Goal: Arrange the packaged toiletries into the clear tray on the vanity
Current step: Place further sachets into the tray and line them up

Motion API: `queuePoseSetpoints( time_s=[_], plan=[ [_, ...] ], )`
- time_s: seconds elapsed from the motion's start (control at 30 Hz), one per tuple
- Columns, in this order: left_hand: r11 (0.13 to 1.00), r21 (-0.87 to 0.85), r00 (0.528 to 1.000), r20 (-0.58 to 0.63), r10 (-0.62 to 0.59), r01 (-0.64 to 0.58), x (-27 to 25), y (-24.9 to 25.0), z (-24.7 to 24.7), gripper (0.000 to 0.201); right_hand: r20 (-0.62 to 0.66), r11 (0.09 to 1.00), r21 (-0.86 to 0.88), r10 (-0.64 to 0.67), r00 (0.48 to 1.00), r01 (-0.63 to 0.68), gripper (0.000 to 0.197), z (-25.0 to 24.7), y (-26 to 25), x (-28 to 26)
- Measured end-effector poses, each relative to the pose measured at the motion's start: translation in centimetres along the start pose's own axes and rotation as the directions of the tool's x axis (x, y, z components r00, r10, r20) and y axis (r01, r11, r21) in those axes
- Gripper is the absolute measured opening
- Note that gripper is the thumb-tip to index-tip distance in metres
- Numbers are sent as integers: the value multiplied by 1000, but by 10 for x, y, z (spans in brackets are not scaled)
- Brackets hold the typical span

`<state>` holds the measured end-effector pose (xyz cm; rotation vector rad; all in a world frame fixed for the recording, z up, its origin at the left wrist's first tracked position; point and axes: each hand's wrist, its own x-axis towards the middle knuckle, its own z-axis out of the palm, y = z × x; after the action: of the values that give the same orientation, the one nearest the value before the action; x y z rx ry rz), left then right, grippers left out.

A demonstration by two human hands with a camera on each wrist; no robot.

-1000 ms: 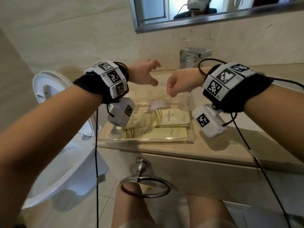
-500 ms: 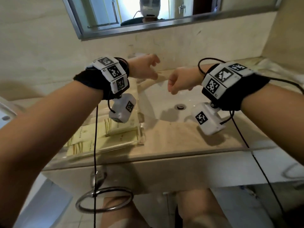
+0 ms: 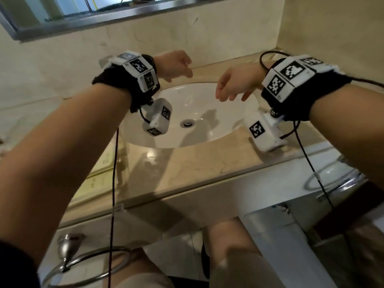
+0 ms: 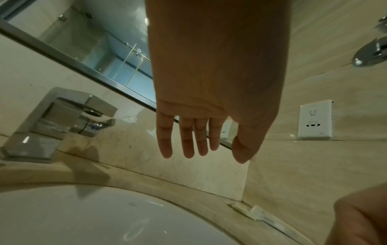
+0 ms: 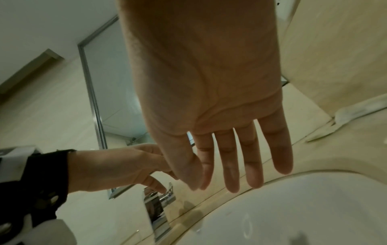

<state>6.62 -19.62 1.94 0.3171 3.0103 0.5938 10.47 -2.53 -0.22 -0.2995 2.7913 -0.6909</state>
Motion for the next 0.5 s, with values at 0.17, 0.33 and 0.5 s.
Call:
queuePoseSetpoints(
  time_s=[0.17,0.33,0.5],
  plan=[
    [998,-57,999,39,4,-2,28,19,15,49,-38,993,95,76,996,-72,12,-8,32,12],
    [996,-82,997,59,47,-42,54,42,30,46,-66,974,145,182,981,-171,13,-18,62,25],
    [996,-50,989,127,74,-68,79,58,53,49,-129,949,149,299,946,-279,22,-33,98,26]
  ],
)
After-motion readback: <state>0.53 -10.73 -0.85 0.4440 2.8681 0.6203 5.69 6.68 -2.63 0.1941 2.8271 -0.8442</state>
